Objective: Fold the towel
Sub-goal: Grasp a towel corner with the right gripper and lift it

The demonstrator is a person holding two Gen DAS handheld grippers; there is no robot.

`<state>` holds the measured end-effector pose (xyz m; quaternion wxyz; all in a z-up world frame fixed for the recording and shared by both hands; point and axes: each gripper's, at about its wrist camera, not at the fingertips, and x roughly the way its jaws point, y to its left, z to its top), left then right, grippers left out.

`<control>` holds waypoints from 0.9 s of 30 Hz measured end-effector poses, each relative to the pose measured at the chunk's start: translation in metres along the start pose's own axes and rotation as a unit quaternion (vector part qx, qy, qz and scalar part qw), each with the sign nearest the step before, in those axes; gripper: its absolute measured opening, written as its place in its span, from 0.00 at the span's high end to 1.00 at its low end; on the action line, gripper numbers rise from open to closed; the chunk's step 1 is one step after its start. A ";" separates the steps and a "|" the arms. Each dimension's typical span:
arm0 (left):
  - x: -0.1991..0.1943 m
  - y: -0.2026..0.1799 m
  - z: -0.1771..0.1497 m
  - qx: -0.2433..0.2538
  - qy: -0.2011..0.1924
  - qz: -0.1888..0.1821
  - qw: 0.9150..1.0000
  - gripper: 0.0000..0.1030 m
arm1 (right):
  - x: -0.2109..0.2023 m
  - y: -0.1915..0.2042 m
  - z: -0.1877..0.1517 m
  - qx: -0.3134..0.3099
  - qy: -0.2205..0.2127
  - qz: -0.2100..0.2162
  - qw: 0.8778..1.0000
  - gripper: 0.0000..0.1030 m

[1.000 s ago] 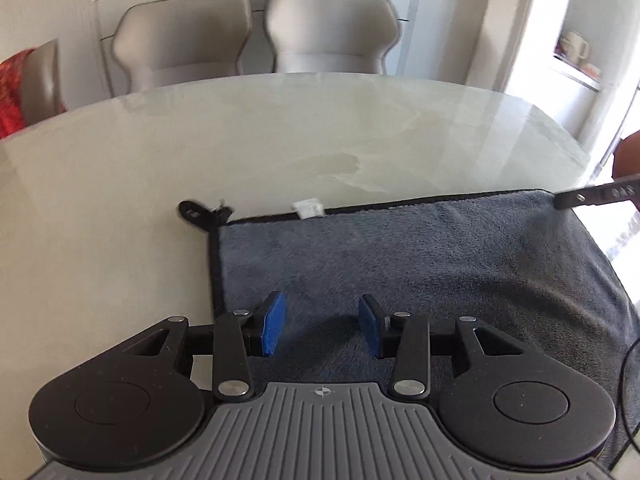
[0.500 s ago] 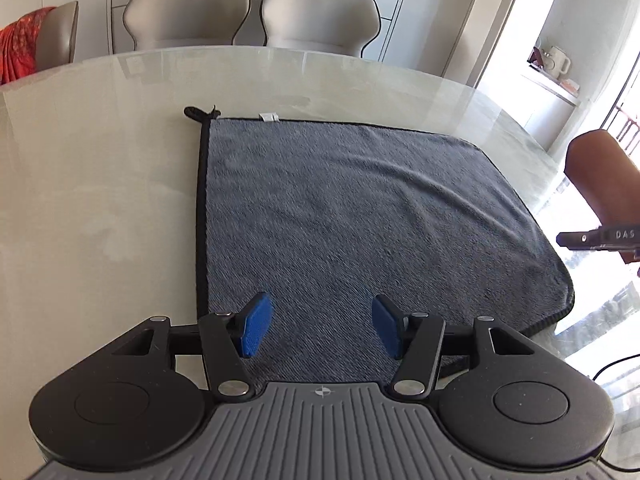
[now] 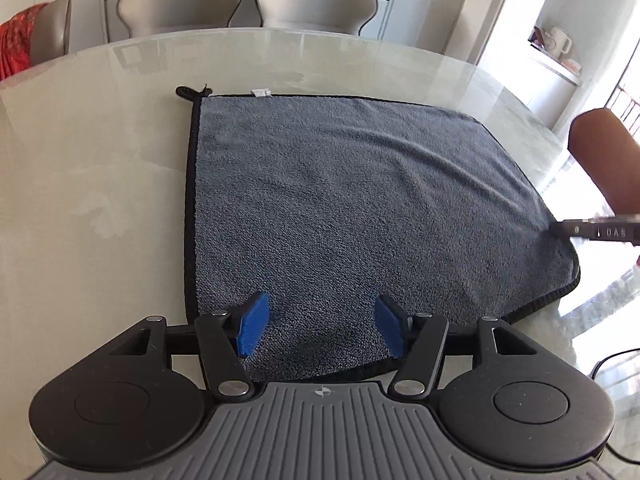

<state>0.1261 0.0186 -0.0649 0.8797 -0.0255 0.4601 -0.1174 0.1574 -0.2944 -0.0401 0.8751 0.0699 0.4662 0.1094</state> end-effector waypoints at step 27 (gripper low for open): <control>-0.059 0.071 -0.013 -0.159 -0.041 -0.016 0.986 0.33 | 0.060 0.201 0.039 -0.194 0.072 0.281 0.937 0.68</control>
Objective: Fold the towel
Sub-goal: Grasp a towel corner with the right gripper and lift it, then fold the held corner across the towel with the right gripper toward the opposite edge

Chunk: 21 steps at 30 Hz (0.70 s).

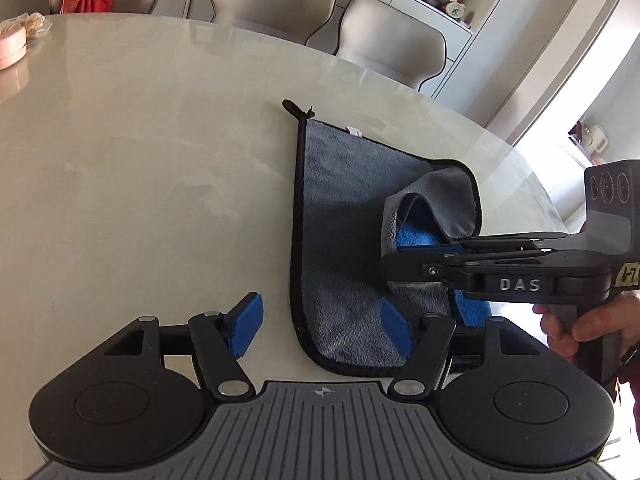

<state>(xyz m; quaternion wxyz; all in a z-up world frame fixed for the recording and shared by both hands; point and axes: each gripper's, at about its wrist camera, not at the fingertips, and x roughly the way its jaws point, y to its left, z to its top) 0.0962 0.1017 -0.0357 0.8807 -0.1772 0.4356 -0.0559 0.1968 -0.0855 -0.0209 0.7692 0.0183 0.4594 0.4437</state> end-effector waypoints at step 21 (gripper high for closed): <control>0.043 -0.065 0.017 0.019 0.047 -0.074 0.996 0.31 | -0.080 -0.109 -0.014 0.123 -0.075 -0.113 0.983 0.64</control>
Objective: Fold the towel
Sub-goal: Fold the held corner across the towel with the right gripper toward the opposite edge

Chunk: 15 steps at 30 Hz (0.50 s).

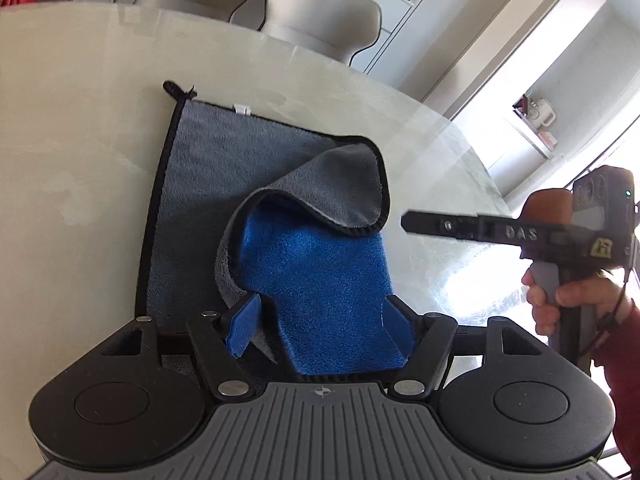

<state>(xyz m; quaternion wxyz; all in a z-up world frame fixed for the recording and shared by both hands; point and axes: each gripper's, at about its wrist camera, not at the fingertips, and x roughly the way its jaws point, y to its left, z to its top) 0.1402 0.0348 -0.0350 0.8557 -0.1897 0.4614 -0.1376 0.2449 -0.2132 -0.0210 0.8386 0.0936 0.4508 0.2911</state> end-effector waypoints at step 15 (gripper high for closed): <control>0.012 0.009 -0.014 0.014 0.026 0.108 0.994 0.42 | 0.030 -0.011 0.020 0.007 -0.013 0.050 0.999 0.93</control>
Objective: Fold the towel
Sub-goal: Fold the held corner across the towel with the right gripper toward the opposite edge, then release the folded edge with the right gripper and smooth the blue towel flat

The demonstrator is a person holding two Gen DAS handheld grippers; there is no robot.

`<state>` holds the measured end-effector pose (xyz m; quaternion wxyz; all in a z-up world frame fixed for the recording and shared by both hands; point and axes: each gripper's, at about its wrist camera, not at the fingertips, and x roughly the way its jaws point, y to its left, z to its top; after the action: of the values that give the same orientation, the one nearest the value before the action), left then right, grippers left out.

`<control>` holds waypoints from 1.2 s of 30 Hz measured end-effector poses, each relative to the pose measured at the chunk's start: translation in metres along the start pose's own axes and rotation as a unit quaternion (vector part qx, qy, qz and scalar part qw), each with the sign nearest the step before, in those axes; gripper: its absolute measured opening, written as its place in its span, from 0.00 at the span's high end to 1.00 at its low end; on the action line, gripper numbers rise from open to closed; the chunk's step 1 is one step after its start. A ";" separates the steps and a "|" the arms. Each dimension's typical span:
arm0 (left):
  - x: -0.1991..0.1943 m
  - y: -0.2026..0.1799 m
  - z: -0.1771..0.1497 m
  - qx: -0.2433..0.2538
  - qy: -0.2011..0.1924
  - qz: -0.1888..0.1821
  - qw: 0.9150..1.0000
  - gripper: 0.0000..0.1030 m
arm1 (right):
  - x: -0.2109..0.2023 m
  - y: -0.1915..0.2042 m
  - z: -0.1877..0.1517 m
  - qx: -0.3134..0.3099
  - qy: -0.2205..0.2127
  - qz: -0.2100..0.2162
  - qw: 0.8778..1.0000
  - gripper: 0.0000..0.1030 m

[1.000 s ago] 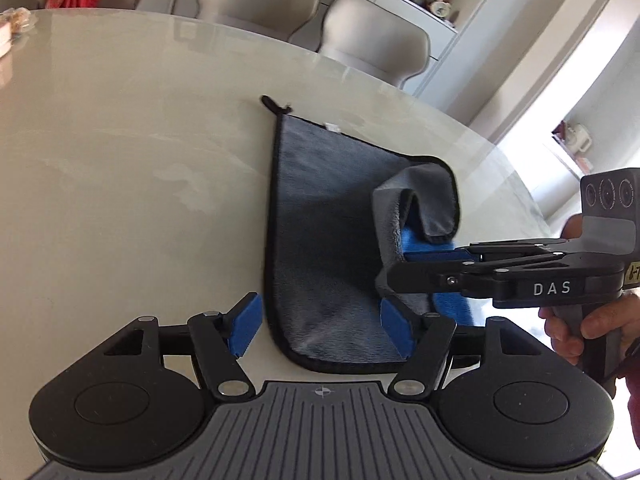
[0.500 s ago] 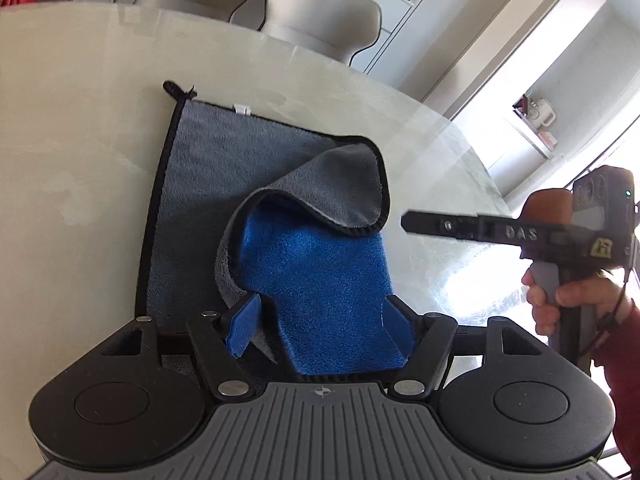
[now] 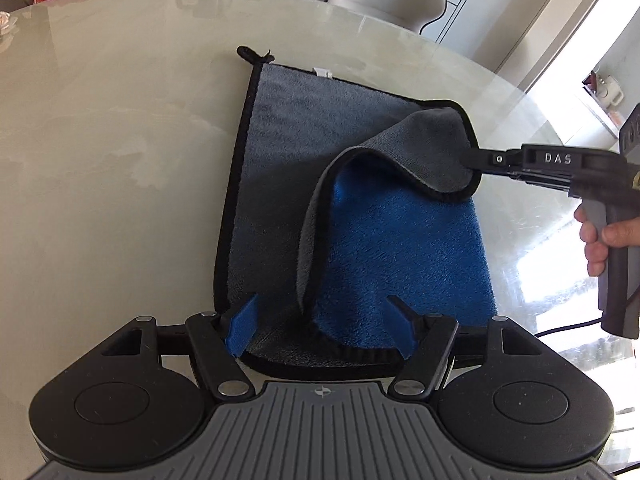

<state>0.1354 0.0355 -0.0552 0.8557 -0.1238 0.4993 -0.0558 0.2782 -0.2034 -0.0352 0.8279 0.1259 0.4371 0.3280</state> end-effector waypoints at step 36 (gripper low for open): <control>-0.042 0.053 -0.029 -0.071 -0.022 0.021 0.997 0.65 | 0.120 0.065 0.101 0.013 0.004 0.085 0.996 0.64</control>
<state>0.0880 0.0909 -0.0481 0.8566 -0.1750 0.4854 0.0008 0.3799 -0.0675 -0.0208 0.7937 0.1716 0.4323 0.3921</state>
